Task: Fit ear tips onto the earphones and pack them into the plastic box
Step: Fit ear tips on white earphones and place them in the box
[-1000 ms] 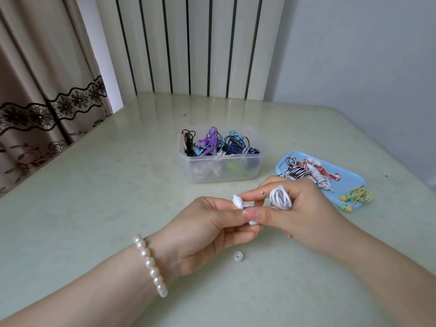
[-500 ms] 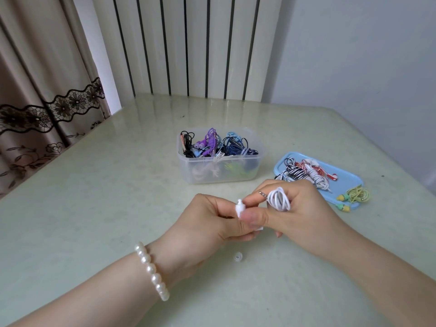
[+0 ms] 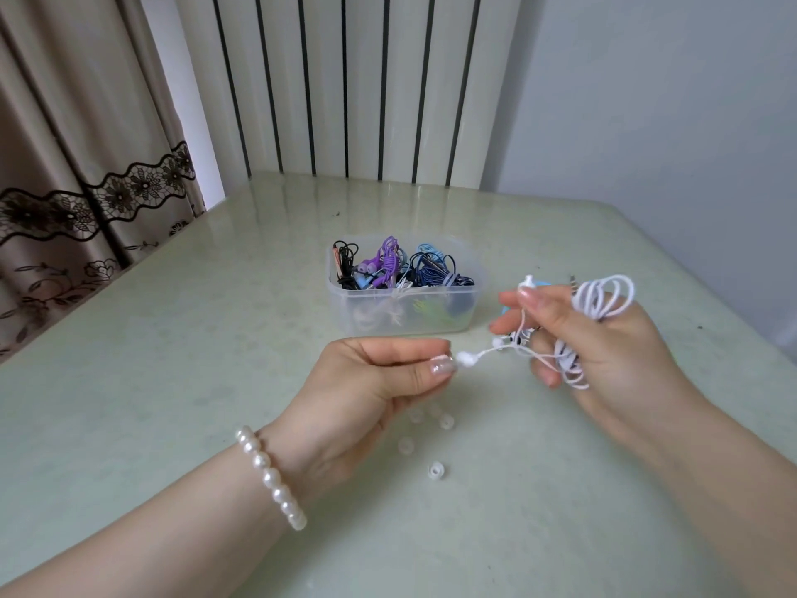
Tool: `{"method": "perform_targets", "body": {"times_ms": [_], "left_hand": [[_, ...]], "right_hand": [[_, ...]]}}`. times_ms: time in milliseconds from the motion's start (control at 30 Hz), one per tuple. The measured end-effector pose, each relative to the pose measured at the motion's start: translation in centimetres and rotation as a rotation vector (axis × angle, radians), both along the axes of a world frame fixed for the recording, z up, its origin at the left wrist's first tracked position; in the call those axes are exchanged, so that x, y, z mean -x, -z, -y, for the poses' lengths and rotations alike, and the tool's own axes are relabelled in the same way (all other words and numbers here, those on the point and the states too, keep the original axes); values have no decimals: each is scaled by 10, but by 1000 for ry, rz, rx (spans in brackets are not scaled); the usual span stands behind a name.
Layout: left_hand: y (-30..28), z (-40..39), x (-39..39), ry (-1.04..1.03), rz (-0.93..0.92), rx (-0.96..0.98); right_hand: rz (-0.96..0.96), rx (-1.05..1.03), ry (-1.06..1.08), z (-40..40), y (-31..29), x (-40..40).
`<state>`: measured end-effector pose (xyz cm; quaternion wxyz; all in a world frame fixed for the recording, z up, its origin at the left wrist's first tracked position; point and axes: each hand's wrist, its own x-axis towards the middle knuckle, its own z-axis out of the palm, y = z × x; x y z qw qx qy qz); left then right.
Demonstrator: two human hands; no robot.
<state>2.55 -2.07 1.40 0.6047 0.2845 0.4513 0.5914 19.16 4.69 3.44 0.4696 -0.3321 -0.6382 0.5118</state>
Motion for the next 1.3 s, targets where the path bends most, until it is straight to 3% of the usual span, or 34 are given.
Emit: {"method": "perform_targets", "body": {"times_ms": [67,133,367,700,1300], "left_hand": [[-2,0,1,-6,84,-7],[-3,1,0,18,125,-7],[-2,3,-3,58,98,37],[0,4,-4,75,134,27],[1,4,-1,140,83,9]], "right_hand": [[-76,65,-40,-7,-2,-8],[-34,61,-79,-11,-4,-14],[390,-78,-310,1,-6,-13],[127,98,-465,-7,15,-8],[212,41,-285,8,11,8]]}}
